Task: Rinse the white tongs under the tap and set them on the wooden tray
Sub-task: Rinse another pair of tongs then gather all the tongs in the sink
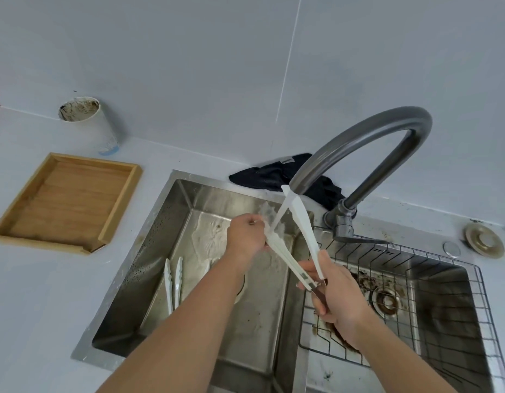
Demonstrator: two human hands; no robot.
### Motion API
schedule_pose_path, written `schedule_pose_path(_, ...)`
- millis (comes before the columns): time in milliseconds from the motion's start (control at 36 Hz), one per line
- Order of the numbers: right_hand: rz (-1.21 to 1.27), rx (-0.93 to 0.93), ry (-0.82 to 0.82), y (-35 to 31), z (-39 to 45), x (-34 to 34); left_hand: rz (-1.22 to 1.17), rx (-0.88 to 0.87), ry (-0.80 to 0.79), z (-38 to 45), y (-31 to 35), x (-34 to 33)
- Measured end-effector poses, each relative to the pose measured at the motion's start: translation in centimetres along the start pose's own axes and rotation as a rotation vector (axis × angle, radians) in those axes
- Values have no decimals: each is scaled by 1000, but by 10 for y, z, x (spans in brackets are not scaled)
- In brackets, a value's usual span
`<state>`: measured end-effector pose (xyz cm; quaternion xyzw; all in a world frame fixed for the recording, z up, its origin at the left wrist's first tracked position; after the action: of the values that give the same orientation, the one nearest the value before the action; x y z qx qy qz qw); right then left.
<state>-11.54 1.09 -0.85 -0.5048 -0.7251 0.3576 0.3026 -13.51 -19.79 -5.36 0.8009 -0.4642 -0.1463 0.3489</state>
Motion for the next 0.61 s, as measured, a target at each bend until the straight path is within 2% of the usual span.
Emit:
schedule_pose_path(139,237,-86,-76,0,4,-1,-403,140,-335,-14,-6,-17)
schedule_pose_path(222,343,-90,-138,-3,5,-8,-418,80,-456,-22,-5,-24)
schedule_pose_path(306,364,-75,-119,-4,6,-12,-412,16,-406,-22,-3,-20)
schedule_pose_path(389,235,-21,-6,-5,9,-6,-440,19,-253,-17,-1,-8)
schedule_pose_path(472,95,142,9,-13,10,-5,-426,1,-102,-12,-1,3)
schedule_pose_path(611,-275,369,-32,-25,4,-11,-357,-66,32,-14,3,12)
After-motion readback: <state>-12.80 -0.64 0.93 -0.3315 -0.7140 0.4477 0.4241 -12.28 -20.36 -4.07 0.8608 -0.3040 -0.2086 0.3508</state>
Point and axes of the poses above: each hand's wrist, its own z-axis towards the middle knuckle, its own x-axis out of the back of the hand, y = z × x, the point moved 7 cm from there along z, towards the middle knuckle, and after that the axes turned 11 degrees about x, right-handed, at the moved point
